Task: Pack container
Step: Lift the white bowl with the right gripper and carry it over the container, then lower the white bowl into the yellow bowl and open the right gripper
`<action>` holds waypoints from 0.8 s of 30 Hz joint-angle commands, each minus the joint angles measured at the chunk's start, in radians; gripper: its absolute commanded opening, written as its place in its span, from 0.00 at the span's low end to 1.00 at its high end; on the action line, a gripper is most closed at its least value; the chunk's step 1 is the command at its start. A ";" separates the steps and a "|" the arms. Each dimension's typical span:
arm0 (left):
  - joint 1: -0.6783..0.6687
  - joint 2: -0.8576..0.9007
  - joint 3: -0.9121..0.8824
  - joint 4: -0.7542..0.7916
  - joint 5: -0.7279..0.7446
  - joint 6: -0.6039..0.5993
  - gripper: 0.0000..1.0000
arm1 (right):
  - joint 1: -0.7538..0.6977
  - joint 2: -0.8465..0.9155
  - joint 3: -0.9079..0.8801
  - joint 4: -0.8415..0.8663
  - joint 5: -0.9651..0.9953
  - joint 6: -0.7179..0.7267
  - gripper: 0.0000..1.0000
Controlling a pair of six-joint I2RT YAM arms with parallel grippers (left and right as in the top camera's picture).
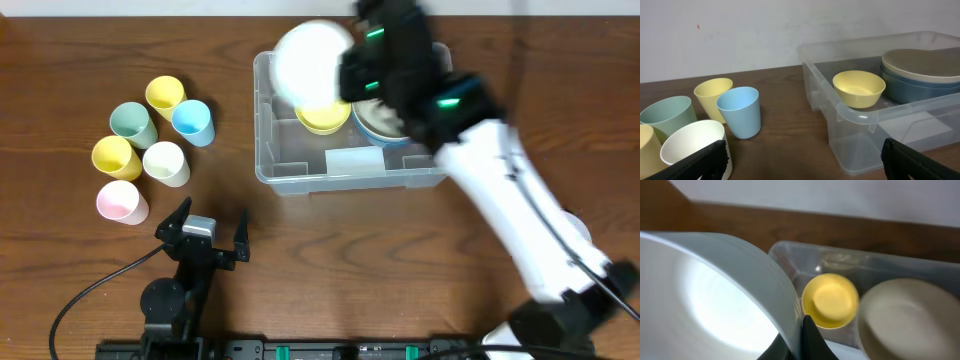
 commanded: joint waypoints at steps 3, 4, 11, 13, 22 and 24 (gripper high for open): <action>0.004 -0.005 -0.029 -0.013 0.014 -0.005 0.98 | 0.093 0.148 0.008 0.056 0.246 -0.009 0.06; 0.004 -0.005 -0.029 -0.013 0.014 -0.005 0.98 | 0.098 0.171 0.008 0.069 0.256 -0.008 0.06; 0.004 -0.005 -0.029 -0.013 0.014 -0.005 0.98 | 0.078 0.277 0.008 0.106 0.311 0.030 0.06; 0.004 -0.005 -0.029 -0.013 0.014 -0.005 0.98 | 0.061 0.286 0.008 0.106 0.321 0.037 0.05; 0.004 -0.005 -0.029 -0.013 0.014 -0.005 0.98 | -0.008 0.293 -0.007 0.092 0.321 0.100 0.04; 0.004 -0.005 -0.029 -0.013 0.014 -0.005 0.98 | -0.016 0.294 -0.016 0.095 0.320 0.107 0.03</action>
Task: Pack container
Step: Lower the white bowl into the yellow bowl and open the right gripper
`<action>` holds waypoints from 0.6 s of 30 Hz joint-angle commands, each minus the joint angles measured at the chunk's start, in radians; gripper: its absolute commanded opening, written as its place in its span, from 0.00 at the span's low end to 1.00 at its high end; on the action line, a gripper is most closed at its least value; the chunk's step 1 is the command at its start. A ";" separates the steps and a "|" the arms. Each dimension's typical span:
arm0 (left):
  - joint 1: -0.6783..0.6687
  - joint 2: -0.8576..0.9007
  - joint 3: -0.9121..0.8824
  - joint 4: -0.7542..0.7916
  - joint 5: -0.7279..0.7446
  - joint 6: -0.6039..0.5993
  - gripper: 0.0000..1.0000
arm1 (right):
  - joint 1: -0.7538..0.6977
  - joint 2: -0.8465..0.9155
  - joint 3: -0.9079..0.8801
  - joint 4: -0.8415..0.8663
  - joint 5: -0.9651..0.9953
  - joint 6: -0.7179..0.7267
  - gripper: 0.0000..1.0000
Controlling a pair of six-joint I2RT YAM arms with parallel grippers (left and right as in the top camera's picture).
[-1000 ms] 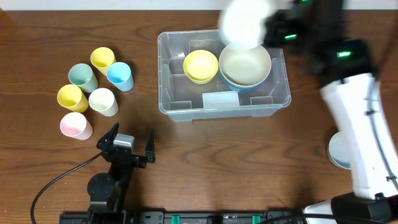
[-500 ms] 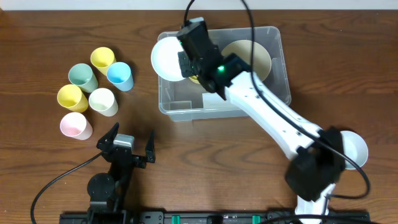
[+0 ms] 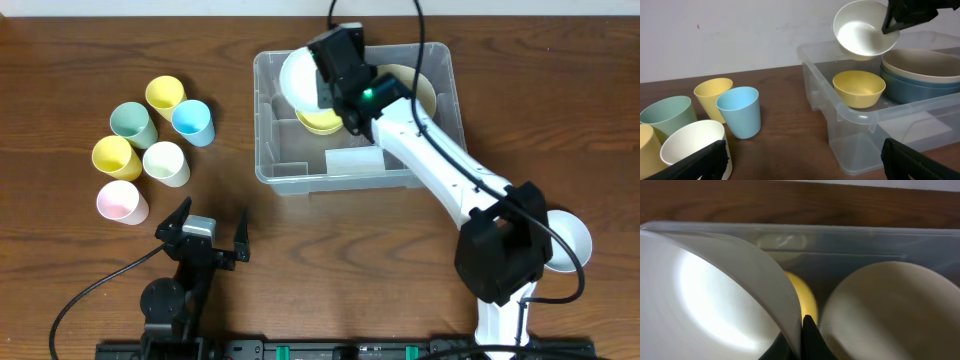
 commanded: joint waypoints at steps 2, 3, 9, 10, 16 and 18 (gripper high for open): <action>0.004 -0.005 -0.029 -0.013 0.014 -0.005 0.98 | -0.017 0.011 -0.016 0.002 0.017 0.043 0.04; 0.004 -0.005 -0.029 -0.013 0.014 -0.005 0.98 | -0.018 0.015 -0.016 0.002 0.011 0.043 0.03; 0.004 -0.005 -0.029 -0.013 0.014 -0.005 0.98 | -0.019 0.049 -0.016 0.010 -0.017 0.044 0.04; 0.004 -0.005 -0.029 -0.013 0.014 -0.005 0.98 | -0.018 0.053 -0.016 0.009 -0.020 0.044 0.03; 0.004 -0.005 -0.029 -0.013 0.014 -0.005 0.98 | -0.018 0.057 -0.016 -0.011 -0.024 0.058 0.17; 0.004 -0.005 -0.029 -0.013 0.014 -0.005 0.98 | -0.018 0.057 -0.016 -0.012 -0.032 0.056 0.41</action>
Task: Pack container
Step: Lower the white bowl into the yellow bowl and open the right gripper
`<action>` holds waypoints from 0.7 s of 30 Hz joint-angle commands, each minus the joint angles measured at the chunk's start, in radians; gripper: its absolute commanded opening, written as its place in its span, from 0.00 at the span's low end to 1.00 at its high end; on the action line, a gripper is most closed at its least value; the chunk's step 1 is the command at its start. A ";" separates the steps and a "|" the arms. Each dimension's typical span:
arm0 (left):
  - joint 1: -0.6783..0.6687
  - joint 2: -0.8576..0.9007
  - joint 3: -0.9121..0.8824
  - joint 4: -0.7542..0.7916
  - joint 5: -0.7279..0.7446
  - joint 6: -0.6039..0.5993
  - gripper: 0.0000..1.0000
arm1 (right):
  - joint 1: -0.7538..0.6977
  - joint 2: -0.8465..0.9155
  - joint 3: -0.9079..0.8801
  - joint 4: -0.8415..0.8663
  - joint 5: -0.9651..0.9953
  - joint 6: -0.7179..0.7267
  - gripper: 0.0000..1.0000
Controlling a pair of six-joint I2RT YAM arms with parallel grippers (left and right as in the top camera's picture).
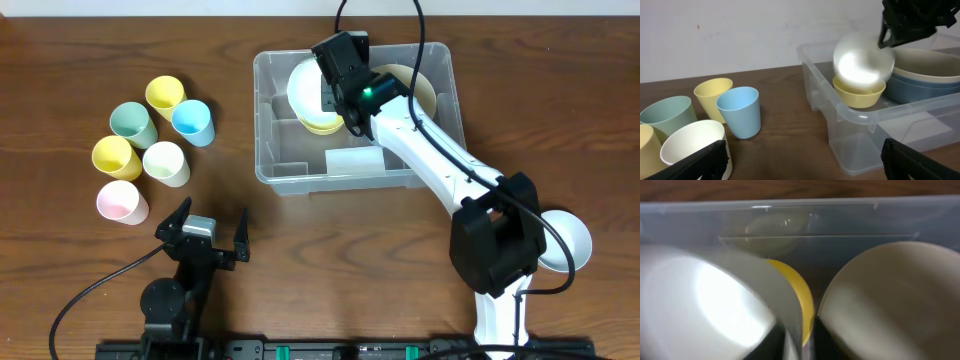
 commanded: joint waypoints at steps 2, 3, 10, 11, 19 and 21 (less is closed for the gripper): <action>0.004 -0.005 -0.029 -0.013 0.014 -0.005 0.98 | -0.003 0.013 -0.005 -0.002 -0.016 0.001 0.60; 0.004 -0.005 -0.029 -0.013 0.014 -0.005 0.98 | -0.003 0.013 -0.005 -0.002 -0.021 -0.003 0.63; 0.004 -0.005 -0.029 -0.013 0.014 -0.005 0.98 | -0.002 -0.003 0.006 -0.017 -0.090 -0.041 0.61; 0.004 -0.005 -0.029 -0.013 0.014 -0.005 0.98 | -0.002 -0.013 0.011 -0.030 -0.096 -0.041 0.61; 0.004 -0.005 -0.029 -0.013 0.014 -0.005 0.98 | -0.058 -0.225 0.082 -0.286 -0.100 -0.028 0.68; 0.004 -0.005 -0.029 -0.013 0.014 -0.005 0.98 | -0.098 -0.293 0.082 -0.358 -0.092 -0.017 0.74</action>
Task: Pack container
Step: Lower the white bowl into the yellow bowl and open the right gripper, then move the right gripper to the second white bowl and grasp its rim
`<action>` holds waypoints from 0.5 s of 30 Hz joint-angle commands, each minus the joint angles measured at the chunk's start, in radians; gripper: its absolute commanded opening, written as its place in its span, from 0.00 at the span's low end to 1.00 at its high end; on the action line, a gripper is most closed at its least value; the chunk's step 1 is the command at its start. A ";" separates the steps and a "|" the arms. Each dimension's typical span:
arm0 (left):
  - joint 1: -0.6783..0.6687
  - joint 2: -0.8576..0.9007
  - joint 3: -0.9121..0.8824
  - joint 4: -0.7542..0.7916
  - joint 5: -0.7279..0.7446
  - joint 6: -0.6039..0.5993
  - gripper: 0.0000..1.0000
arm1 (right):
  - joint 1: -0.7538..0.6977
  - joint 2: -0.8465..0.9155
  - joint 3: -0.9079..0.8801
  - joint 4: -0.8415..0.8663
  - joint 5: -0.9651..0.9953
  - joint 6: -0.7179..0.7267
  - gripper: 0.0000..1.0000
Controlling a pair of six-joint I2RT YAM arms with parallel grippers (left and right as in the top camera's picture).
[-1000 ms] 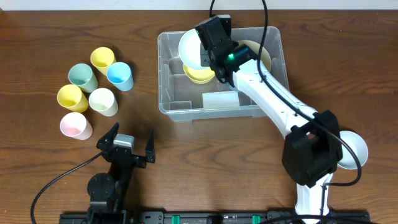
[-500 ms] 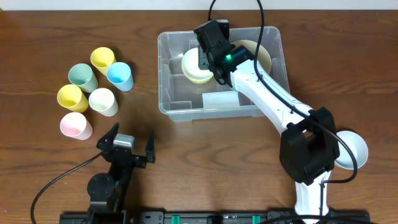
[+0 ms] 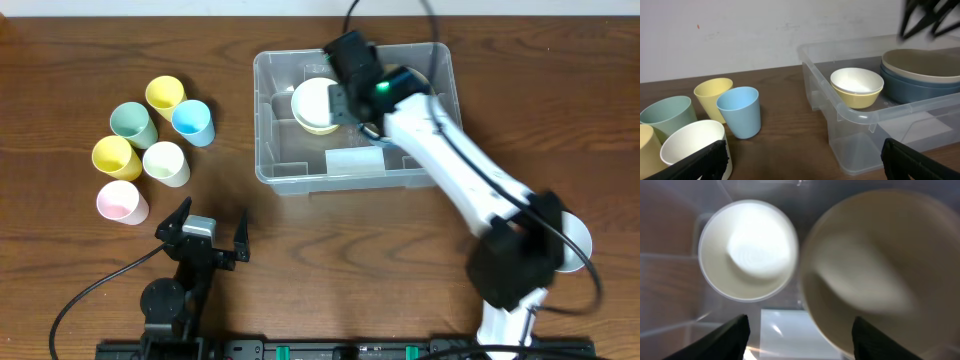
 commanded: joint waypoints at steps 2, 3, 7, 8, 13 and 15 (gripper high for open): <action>0.004 -0.005 -0.029 -0.013 0.014 -0.005 0.98 | -0.116 -0.211 0.049 -0.131 0.018 0.036 0.77; 0.004 -0.005 -0.029 -0.013 0.014 -0.005 0.98 | -0.143 -0.238 0.049 -0.172 0.018 0.051 0.78; 0.004 -0.005 -0.029 -0.013 0.014 -0.005 0.98 | -0.275 -0.339 0.049 -0.333 0.014 0.088 0.79; 0.004 -0.005 -0.029 -0.013 0.014 -0.005 0.98 | -0.311 -0.359 0.049 -0.365 0.011 0.088 0.79; 0.004 -0.005 -0.029 -0.013 0.014 -0.005 0.98 | -0.492 -0.439 0.049 -0.537 -0.001 0.111 0.78; 0.004 -0.005 -0.029 -0.013 0.014 -0.005 0.98 | -0.553 -0.455 0.048 -0.606 0.002 0.127 0.77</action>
